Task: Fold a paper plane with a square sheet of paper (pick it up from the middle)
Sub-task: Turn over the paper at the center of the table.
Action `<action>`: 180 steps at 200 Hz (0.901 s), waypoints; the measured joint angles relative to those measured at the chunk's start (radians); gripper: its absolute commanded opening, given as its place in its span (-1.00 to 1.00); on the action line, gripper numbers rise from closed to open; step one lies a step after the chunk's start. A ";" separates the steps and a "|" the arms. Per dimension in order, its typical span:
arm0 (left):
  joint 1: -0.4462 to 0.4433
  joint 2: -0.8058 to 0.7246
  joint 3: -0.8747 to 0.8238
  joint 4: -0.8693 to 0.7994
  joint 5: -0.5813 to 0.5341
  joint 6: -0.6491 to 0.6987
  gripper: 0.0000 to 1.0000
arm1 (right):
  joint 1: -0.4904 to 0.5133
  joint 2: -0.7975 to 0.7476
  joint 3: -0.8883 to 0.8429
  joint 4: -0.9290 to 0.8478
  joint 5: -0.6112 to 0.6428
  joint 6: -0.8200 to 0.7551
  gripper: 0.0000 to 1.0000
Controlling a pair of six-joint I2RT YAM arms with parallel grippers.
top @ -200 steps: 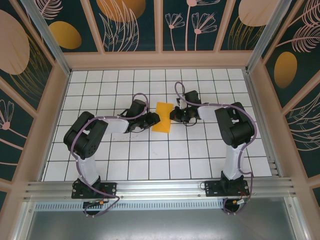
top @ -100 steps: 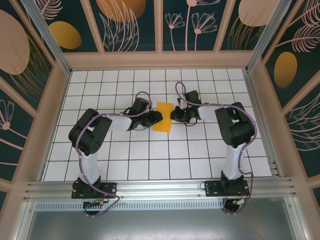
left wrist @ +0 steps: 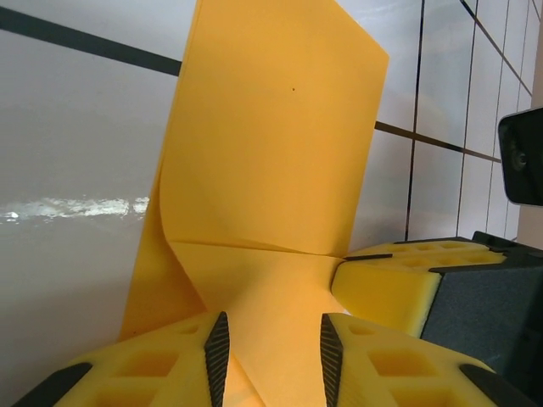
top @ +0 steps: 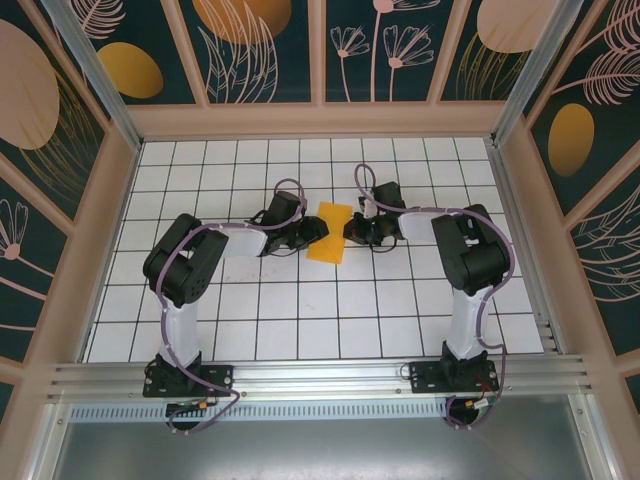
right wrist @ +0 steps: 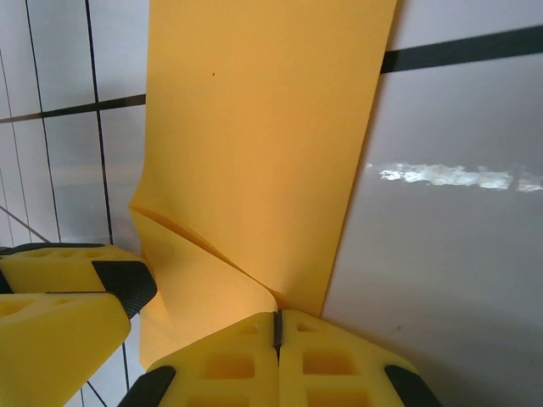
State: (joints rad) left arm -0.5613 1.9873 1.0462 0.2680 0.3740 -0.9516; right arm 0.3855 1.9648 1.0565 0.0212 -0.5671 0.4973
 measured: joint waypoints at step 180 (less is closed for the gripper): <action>0.000 0.026 0.050 -0.030 0.012 0.007 -0.14 | -0.006 0.000 -0.019 0.041 -0.008 0.011 -0.95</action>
State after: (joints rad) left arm -0.5610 2.0136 1.0958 0.2382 0.3859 -0.9447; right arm 0.3790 1.9648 1.0370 0.0624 -0.5747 0.5083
